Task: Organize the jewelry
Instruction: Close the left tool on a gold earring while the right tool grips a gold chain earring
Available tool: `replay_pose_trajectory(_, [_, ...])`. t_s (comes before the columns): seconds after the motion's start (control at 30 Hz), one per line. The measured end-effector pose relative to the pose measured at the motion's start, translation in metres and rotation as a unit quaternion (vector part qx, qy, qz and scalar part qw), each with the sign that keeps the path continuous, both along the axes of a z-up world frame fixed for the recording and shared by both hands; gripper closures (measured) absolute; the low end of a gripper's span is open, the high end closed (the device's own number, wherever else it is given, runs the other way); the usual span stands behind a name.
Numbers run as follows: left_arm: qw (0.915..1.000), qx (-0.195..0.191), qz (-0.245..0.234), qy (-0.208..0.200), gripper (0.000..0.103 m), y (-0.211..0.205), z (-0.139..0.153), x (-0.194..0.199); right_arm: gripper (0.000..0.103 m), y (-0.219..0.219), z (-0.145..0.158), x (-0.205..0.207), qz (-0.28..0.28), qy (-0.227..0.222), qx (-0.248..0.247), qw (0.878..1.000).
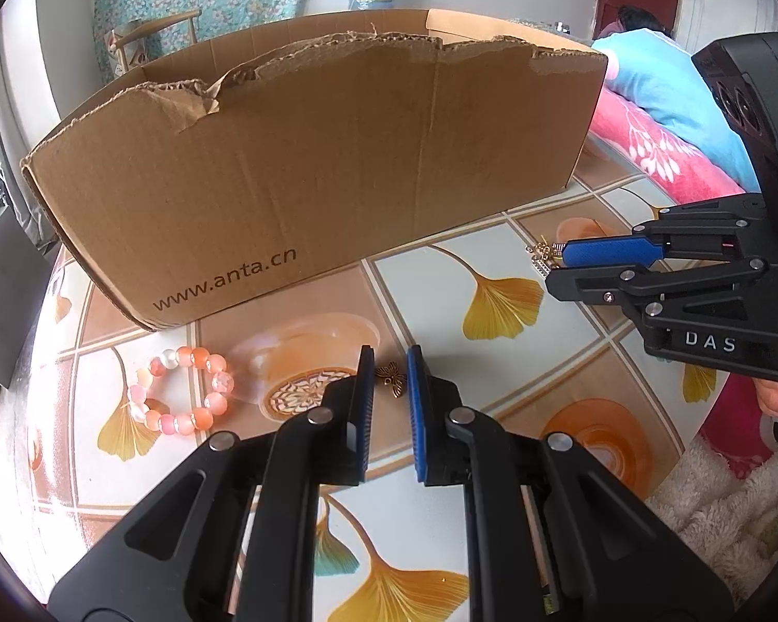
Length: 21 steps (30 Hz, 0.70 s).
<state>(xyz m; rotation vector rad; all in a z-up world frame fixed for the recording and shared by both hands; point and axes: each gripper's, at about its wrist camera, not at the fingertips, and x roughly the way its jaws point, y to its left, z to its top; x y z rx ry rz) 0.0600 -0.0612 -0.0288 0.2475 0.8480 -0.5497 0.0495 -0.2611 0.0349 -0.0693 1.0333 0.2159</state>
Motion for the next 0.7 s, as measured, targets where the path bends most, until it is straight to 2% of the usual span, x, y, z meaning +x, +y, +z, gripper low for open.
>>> replay_pose_trajectory(0.27, [1.0000,-0.001,0.000,-0.001,0.091,0.000,0.000,0.000,0.091,0.001,0.001,-0.001,0.000,0.007,0.004,1.000])
replay_pose_trajectory(0.53, [1.0000,-0.002,0.000,-0.001,0.091,0.000,0.000,0.000,0.091,-0.005,0.007,-0.007,-0.009,0.005,0.014,1.000])
replay_pose_trajectory(0.7, [0.9998,-0.017,-0.002,0.005,0.091,0.006,0.002,-0.001,0.091,-0.010,0.015,-0.013,-0.015,-0.003,0.018,1.000])
